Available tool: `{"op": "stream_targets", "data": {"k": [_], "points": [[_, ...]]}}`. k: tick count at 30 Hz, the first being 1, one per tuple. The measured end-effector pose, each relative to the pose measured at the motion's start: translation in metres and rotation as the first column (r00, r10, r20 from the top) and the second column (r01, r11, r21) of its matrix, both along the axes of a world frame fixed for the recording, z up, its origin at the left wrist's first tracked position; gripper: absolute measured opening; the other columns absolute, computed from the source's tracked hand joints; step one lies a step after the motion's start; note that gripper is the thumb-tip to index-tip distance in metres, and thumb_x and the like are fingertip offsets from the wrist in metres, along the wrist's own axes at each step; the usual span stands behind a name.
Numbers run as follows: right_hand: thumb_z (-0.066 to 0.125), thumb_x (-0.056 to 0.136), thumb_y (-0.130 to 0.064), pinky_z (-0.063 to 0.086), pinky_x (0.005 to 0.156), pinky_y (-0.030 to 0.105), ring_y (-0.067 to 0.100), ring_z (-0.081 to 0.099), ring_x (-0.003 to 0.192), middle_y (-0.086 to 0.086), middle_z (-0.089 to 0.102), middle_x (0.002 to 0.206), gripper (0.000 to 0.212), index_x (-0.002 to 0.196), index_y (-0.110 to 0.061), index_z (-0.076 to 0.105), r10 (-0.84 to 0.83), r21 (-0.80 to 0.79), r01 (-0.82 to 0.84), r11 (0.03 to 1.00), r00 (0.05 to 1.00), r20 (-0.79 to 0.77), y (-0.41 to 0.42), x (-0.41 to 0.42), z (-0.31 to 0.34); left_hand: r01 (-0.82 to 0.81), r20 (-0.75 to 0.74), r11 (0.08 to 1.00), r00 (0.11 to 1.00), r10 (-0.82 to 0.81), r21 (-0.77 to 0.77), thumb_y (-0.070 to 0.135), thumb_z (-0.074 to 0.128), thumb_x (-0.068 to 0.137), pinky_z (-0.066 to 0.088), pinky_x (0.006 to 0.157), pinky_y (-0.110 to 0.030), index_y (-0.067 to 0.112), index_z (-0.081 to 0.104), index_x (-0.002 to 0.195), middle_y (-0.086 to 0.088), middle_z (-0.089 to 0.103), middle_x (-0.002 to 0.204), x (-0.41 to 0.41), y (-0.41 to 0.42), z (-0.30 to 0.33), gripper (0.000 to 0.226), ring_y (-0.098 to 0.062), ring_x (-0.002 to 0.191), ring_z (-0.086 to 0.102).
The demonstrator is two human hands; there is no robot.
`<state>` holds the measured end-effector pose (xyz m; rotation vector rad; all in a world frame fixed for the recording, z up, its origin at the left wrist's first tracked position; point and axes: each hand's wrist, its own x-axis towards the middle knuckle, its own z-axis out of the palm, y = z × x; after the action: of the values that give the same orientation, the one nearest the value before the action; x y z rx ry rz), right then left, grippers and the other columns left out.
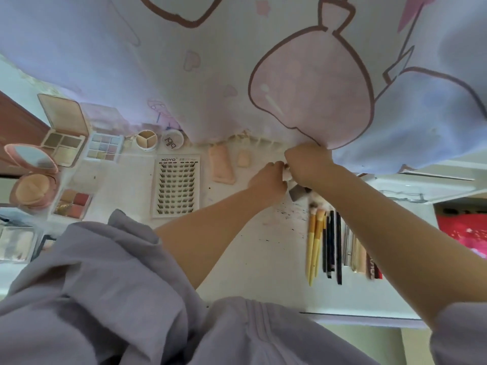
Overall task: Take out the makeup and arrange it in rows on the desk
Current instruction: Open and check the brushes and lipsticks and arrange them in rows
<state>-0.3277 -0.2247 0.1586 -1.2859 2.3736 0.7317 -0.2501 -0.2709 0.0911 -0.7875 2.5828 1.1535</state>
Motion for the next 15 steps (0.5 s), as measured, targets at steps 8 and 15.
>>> {"op": "stream_targets", "data": {"k": [8, 15], "points": [[0.053, 0.094, -0.016, 0.045, 0.065, 0.035, 0.024, 0.06, 0.081, 0.008, 0.063, 0.094, 0.016, 0.103, -0.009, 0.064, 0.085, -0.305, -0.004, 0.952, 0.964, 0.252, -0.001, -0.001, 0.005, -0.165, -0.108, 0.975, 0.977, 0.182, 0.148, 0.03, 0.057, 0.089, 0.043, 0.074, -0.03, 0.015, 0.044, 0.126, -0.003, 0.059, 0.108, 0.018, -0.015, 0.016, 0.041, -0.022, 0.097, 0.058], [0.037, 0.094, -0.057, 0.058, 0.072, 0.031, 0.018, 0.068, 0.079, 0.003, 0.069, 0.092, 0.047, 0.101, -0.015, 0.059, -0.238, -0.21, 0.54, 0.815, 0.642, 0.729, 0.03, 0.03, 0.054, 0.03, -0.2, 0.971, 0.977, -0.079, -0.236, 0.037, 0.064, 0.085, 0.042, 0.088, -0.039, 0.013, 0.056, 0.116, -0.005, 0.058, 0.101, 0.076, -0.027, 0.045, 0.04, -0.026, 0.097, 0.052]]}}
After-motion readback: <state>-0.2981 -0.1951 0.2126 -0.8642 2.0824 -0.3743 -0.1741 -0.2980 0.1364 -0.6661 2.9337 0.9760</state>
